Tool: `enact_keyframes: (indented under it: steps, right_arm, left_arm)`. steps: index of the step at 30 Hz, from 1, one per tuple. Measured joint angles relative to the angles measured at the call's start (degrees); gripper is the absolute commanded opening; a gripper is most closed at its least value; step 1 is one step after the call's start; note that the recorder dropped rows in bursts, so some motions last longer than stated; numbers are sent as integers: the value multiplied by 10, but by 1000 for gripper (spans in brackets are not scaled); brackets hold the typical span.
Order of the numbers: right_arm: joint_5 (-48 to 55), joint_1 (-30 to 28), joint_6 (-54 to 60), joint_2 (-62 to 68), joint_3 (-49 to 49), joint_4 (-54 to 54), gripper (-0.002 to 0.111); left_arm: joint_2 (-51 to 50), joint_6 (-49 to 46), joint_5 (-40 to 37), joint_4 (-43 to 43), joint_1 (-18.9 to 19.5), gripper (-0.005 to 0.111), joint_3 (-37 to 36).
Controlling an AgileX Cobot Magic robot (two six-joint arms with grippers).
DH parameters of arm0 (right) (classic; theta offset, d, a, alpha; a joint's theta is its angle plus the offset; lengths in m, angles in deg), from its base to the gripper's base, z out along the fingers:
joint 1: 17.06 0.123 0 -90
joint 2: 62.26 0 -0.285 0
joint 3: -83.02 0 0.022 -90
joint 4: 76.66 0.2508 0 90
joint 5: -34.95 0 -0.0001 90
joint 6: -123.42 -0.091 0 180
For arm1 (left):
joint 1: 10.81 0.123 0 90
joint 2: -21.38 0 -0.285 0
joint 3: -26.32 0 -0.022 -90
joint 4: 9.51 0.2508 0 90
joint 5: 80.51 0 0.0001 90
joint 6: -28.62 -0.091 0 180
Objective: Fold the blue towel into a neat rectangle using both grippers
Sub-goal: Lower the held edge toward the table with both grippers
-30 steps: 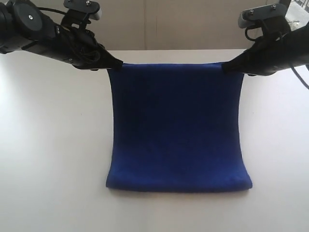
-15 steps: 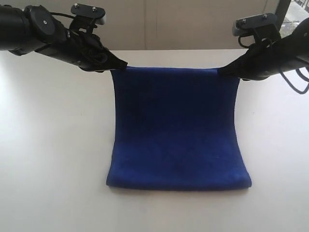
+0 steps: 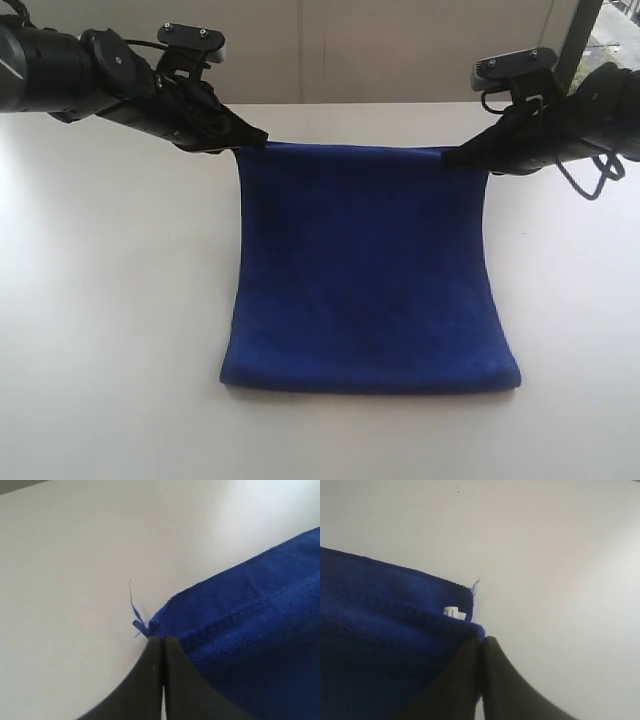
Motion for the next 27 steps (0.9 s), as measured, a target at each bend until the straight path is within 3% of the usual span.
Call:
enact_keyframes:
  steps: [13,27]
  right_arm:
    - [-31,20,0,100,-74,0,0]
    - [-81,24,-1,146,-76,0,0]
  left_arm:
    - [-74,8,73,0,5,0,3]
    - [-108,16,117,1,5,0,5]
